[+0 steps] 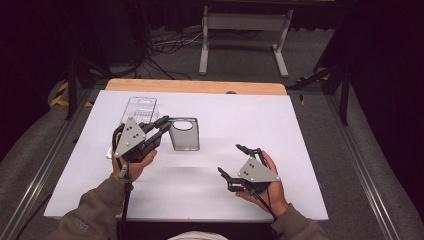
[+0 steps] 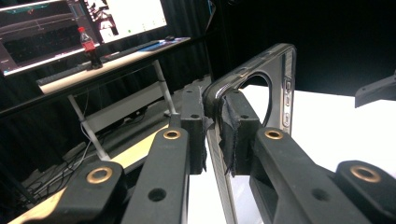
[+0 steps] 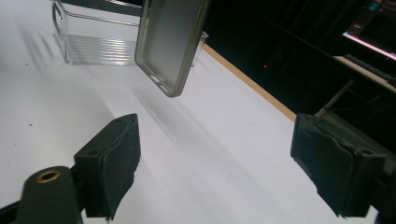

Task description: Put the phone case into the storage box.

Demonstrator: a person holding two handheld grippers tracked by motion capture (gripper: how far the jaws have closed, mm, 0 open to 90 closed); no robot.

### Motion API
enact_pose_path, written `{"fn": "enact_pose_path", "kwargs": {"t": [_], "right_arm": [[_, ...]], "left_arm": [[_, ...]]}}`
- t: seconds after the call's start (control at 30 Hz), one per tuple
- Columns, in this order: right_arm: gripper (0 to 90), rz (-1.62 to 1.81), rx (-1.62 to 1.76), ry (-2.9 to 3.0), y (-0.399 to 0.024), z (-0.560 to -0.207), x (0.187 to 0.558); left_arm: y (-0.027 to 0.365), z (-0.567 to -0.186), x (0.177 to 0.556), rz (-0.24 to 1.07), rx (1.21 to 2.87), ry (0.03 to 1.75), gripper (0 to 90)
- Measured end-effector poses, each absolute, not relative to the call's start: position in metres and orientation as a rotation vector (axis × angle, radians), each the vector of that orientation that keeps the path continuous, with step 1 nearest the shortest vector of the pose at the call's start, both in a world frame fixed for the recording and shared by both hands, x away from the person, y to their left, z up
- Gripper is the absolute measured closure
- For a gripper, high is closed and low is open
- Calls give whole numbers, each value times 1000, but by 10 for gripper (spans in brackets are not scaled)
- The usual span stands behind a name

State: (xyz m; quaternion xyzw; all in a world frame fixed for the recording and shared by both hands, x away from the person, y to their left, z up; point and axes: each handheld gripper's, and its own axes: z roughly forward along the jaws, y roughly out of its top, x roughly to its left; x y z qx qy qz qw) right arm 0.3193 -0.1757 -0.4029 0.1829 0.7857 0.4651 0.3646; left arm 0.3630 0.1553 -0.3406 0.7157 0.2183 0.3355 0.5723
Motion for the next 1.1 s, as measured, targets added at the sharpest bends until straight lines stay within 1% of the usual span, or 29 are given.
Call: {"fn": "enact_pose_path", "kwargs": {"t": [0.1,0.27,0.43,0.77,1.1], "right_arm": [[157,1188,487,2042,-179,-410,315],[162,1235,496,2040,-184,-414,309],[162,1206,514,2049,-192,-419,304],[160,1170,561,2046,-207,-424,302],[161,1167,545,2043,-208,-424,304]], "left_arm": [[157,-339,363,785,1674,510,805],[160,-336,362,795,1666,516,804],[165,-333,363,804,1657,519,805],[177,-327,364,825,1634,535,806],[195,-317,365,863,1592,555,807]]}}
